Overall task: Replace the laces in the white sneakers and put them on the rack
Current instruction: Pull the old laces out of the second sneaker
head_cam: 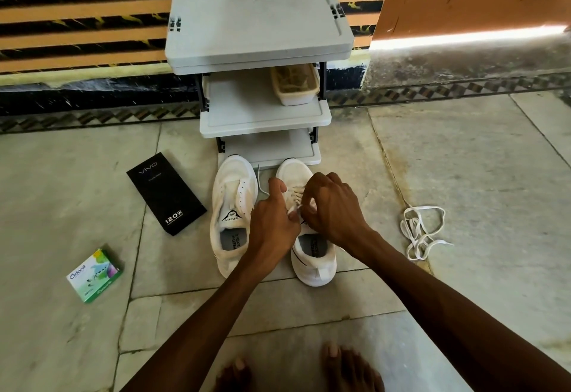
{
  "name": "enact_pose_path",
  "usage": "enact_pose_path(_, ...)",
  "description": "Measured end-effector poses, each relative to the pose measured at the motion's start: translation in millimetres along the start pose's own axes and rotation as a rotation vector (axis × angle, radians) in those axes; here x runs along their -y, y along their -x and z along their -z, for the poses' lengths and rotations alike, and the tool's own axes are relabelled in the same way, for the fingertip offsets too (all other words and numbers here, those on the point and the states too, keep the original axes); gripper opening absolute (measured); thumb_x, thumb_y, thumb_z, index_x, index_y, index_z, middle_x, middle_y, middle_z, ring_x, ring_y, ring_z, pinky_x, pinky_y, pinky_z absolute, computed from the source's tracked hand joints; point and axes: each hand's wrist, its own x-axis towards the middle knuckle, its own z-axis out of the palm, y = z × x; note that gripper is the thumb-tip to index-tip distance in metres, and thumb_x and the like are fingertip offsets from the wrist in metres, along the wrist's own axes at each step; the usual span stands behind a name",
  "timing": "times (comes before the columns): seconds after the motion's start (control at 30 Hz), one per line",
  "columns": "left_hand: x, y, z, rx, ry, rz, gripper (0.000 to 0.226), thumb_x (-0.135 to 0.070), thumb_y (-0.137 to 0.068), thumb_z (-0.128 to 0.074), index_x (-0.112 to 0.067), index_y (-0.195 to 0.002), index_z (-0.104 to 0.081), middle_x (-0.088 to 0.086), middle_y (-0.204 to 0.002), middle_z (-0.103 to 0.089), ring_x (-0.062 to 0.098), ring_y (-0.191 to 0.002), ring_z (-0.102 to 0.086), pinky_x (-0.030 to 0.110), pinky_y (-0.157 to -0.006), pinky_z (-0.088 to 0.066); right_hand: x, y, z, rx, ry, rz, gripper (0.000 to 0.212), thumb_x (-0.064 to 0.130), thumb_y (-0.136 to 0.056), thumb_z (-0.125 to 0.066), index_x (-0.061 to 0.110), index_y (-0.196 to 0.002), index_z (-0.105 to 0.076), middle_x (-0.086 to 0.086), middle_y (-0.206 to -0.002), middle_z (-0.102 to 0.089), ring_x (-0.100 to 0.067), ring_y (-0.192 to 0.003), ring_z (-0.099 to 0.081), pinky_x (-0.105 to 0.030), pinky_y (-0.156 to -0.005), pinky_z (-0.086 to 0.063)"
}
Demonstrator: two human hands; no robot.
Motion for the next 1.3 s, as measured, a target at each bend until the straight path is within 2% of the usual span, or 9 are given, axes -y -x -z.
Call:
enact_pose_path(0.37,2,-1,1,0.002,-0.038,0.005,0.04,-0.012,-0.085,-0.066,-0.02,-0.113,-0.038,0.0,-0.085,-0.056,0.023,-0.079,-0.06,0.031,-0.064,-0.043,-25,-7,17,-0.152,-1.714,-1.036,0.012,0.004,-0.09,-0.058,0.004,-0.083,-0.068,-0.008,-0.079,-0.068,-0.015,-0.069,-0.068,-0.03,-0.07,-0.055)
enact_pose_path(0.53,1,0,0,-0.004,-0.025,0.001,0.04,-0.013,-0.087,-0.067,-0.019,-0.115,-0.039,-0.003,-0.085,-0.054,0.018,-0.076,-0.057,0.026,-0.063,-0.039,-39,-12,16,-0.204,-2.142,-1.027,0.024,0.007,-0.098,-0.044,0.001,-0.084,-0.063,-0.008,-0.073,-0.068,-0.017,-0.062,-0.068,-0.033,-0.076,-0.057)
enact_pose_path(0.63,3,-1,0,-0.002,-0.024,0.011,0.042,-0.014,-0.086,-0.068,-0.019,-0.115,-0.039,-0.003,-0.086,-0.054,0.02,-0.078,-0.059,0.028,-0.064,-0.042,-26,-16,18,-0.15,-1.997,-0.9,0.021,0.004,-0.097,-0.043,0.01,-0.077,-0.048,-0.002,-0.06,-0.047,-0.01,-0.046,-0.045,-0.024,-0.049,-0.044)
enact_pose_path(0.7,3,-1,0,-0.001,-0.014,0.017,0.042,-0.014,-0.086,-0.069,-0.019,-0.115,-0.039,-0.002,-0.086,-0.054,0.021,-0.079,-0.06,0.028,-0.063,-0.043,-19,-17,20,-0.077,-1.536,-0.761,0.017,0.002,-0.093,-0.044,0.014,-0.083,-0.049,-0.002,-0.063,-0.045,-0.009,-0.047,-0.038,-0.022,-0.045,-0.033)
enact_pose_path(0.83,3,-1,0,0.006,-0.002,0.022,0.042,-0.015,-0.086,-0.068,-0.019,-0.114,-0.037,-0.002,-0.085,-0.055,0.02,-0.076,-0.06,0.027,-0.06,-0.044,-3,-11,19,0.128,-0.405,-0.247,0.012,0.008,-0.089,-0.053,0.016,-0.093,-0.061,-0.007,-0.078,-0.068,-0.018,-0.065,-0.062,-0.028,-0.061,-0.048)
enact_pose_path(0.93,2,-1,1,0.016,0.017,0.032,0.044,-0.016,-0.085,-0.07,-0.019,-0.115,-0.038,-0.001,-0.083,-0.055,0.02,-0.075,-0.059,0.028,-0.061,-0.044,12,-7,13,0.287,0.026,-0.084,0.024,0.012,-0.087,-0.062,0.012,-0.11,-0.066,-0.011,-0.105,-0.067,-0.029,-0.093,-0.064,-0.033,-0.077,-0.05)
enact_pose_path(1.1,2,-1,2,0.024,0.036,0.043,0.045,-0.016,-0.085,-0.07,-0.017,-0.117,-0.038,0.0,-0.082,-0.055,0.019,-0.075,-0.058,0.028,-0.063,-0.043,12,-4,9,0.243,0.01,-0.079,0.026,0.008,-0.082,-0.066,0.012,-0.106,-0.072,-0.008,-0.103,-0.067,-0.027,-0.092,-0.064,-0.03,-0.075,-0.047)
enact_pose_path(1.2,5,-1,2,0.015,0.021,0.04,0.044,-0.014,-0.085,-0.069,-0.019,-0.115,-0.037,0.0,-0.083,-0.055,0.02,-0.075,-0.058,0.027,-0.059,-0.042,0,-4,10,-0.023,-0.299,-0.253,0.014,0.004,-0.074,-0.068,0.017,-0.073,-0.073,0.001,-0.078,-0.069,-0.015,-0.069,-0.063,-0.026,-0.062,-0.044)
enact_pose_path(1.3,7,0,0,0.005,0.009,0.042,0.04,-0.015,-0.086,-0.067,-0.023,-0.113,-0.038,-0.001,-0.08,-0.057,0.022,-0.077,-0.062,0.034,-0.064,-0.049,-15,1,8,-0.229,-0.778,-0.53,0.018,0.0,-0.083,-0.068,0.016,-0.075,-0.073,0.014,-0.06,-0.061,0.0,-0.054,-0.052,-0.019,-0.059,-0.043)
